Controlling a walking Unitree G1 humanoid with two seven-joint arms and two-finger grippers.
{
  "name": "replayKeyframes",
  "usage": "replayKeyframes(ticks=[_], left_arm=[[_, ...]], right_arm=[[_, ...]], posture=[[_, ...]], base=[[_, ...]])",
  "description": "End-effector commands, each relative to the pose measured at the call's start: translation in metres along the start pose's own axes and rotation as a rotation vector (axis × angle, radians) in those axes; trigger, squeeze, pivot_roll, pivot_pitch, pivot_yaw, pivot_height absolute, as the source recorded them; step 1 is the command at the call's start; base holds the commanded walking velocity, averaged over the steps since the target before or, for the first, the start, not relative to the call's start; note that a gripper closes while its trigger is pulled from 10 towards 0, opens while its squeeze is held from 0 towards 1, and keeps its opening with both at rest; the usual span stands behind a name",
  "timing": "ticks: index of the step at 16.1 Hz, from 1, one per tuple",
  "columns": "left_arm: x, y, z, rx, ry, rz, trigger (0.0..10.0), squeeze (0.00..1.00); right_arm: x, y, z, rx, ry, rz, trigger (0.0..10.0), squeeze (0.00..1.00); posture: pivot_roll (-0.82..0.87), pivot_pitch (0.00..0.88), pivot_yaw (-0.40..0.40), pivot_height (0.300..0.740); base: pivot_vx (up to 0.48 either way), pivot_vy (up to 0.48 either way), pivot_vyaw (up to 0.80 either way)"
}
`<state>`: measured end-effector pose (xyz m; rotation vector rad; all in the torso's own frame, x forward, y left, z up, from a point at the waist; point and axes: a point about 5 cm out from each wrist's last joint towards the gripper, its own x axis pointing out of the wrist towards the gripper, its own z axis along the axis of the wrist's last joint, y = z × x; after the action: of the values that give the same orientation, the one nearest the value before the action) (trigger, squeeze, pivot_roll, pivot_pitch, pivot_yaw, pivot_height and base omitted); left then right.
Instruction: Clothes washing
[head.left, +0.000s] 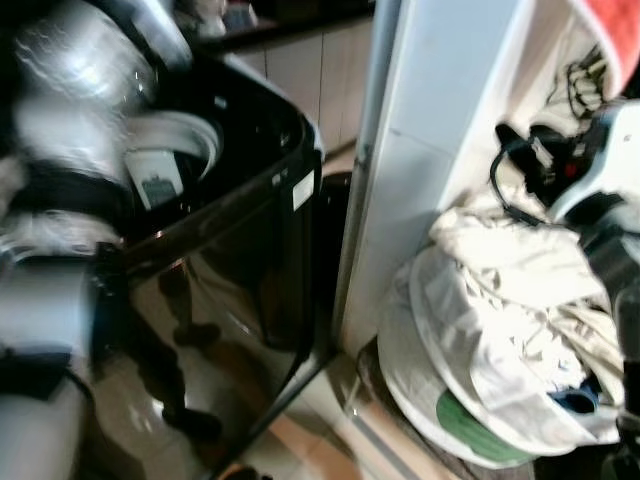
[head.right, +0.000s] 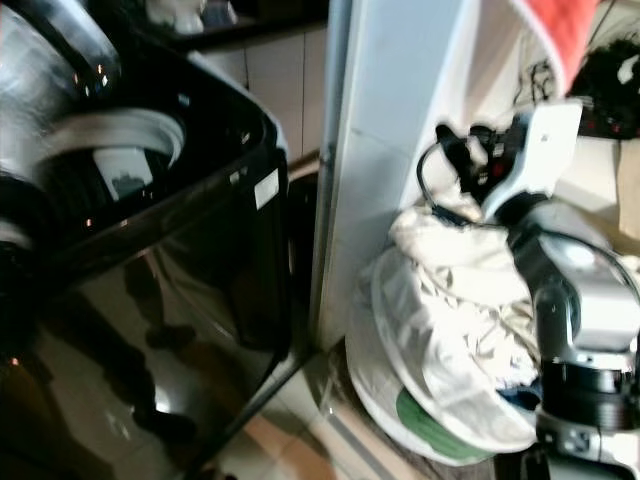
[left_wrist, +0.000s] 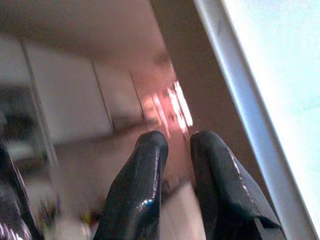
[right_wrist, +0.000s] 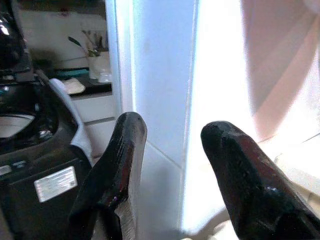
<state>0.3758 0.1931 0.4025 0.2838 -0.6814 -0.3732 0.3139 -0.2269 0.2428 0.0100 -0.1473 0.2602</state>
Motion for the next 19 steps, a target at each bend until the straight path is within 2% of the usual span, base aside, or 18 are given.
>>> replayKeyframes(ticks=[1,3,5,6,7,8,10,11,12,13,14,16,17,19], left_arm=[[-0.003,-0.011,-0.016,-0.039,0.056,-0.043,10.0,0.00],[-0.015,-0.033,-0.030,-0.123,0.110,-0.112,10.0,0.00],[-0.033,-0.061,-0.066,-0.224,0.235,-0.185,10.0,0.00],[-0.044,-0.074,-0.080,-0.270,0.274,-0.192,10.0,0.00],[-0.049,-0.080,-0.086,-0.296,0.287,-0.185,10.0,0.00],[-0.054,-0.084,-0.089,-0.313,0.304,-0.169,10.0,0.00],[-0.077,-0.104,-0.099,-0.331,0.366,-0.181,10.0,0.00],[-0.083,-0.115,-0.100,-0.337,0.378,-0.196,10.0,0.00],[-0.088,-0.127,-0.098,-0.317,0.344,-0.229,10.0,0.00],[-0.096,-0.137,-0.101,-0.283,0.381,-0.247,10.0,0.00],[-0.098,-0.140,-0.101,-0.298,0.376,-0.242,10.0,0.00],[-0.112,-0.158,-0.096,-0.413,0.349,-0.281,10.0,0.00],[-0.118,-0.168,-0.090,-0.453,0.327,-0.333,10.0,0.00],[-0.123,-0.177,-0.087,-0.434,0.325,-0.384,10.0,0.00]], right_arm=[[0.004,0.006,0.007,-0.003,-0.033,0.029,10.0,0.00],[0.005,-0.004,-0.005,-0.045,0.014,-0.064,10.0,0.00],[0.002,-0.012,-0.016,-0.076,0.067,-0.160,10.0,0.00],[0.000,-0.012,-0.019,-0.054,0.070,-0.174,10.0,0.17],[-0.002,-0.011,-0.020,-0.046,0.071,-0.178,10.0,0.92],[-0.003,-0.009,-0.023,-0.062,0.082,-0.169,10.0,1.00],[-0.007,-0.006,-0.035,-0.104,0.127,-0.166,10.0,1.00],[-0.008,-0.010,-0.039,-0.129,0.149,-0.196,10.0,1.00],[-0.009,-0.017,-0.044,-0.145,0.175,-0.241,10.0,1.00],[-0.011,-0.026,-0.052,-0.165,0.227,-0.284,10.0,1.00],[-0.011,-0.029,-0.055,-0.168,0.244,-0.297,10.0,1.00],[-0.016,-0.046,-0.072,-0.182,0.334,-0.355,10.0,1.00],[-0.018,-0.056,-0.078,-0.149,0.354,-0.393,10.0,1.00],[-0.020,-0.069,-0.089,-0.122,0.399,-0.447,10.0,1.00]], posture=[[-0.02,0.000,0.003,0.740],[-0.02,0.000,0.007,0.740],[-0.03,0.000,0.014,0.740],[-0.03,0.000,0.011,0.740],[-0.03,0.000,0.010,0.740],[-0.03,0.000,0.008,0.740],[-0.03,0.000,0.005,0.740],[-0.03,0.000,0.005,0.740],[-0.04,0.000,0.001,0.740],[-0.04,0.000,0.001,0.740],[-0.04,0.000,0.001,0.740],[-0.04,0.000,-0.006,0.740],[-0.04,0.000,-0.006,0.740],[-0.04,0.000,-0.006,0.740]], base=[[0.000,0.000,0.00],[0.000,0.000,0.00],[0.000,0.000,0.00],[0.000,0.000,0.00],[0.000,0.000,0.00],[0.000,0.000,0.00],[0.000,0.000,0.00],[0.000,0.000,0.00],[0.000,0.000,0.00],[0.000,0.000,0.00],[0.000,0.000,0.00],[0.000,0.000,0.00],[0.000,0.000,0.00],[0.000,0.000,0.00]])
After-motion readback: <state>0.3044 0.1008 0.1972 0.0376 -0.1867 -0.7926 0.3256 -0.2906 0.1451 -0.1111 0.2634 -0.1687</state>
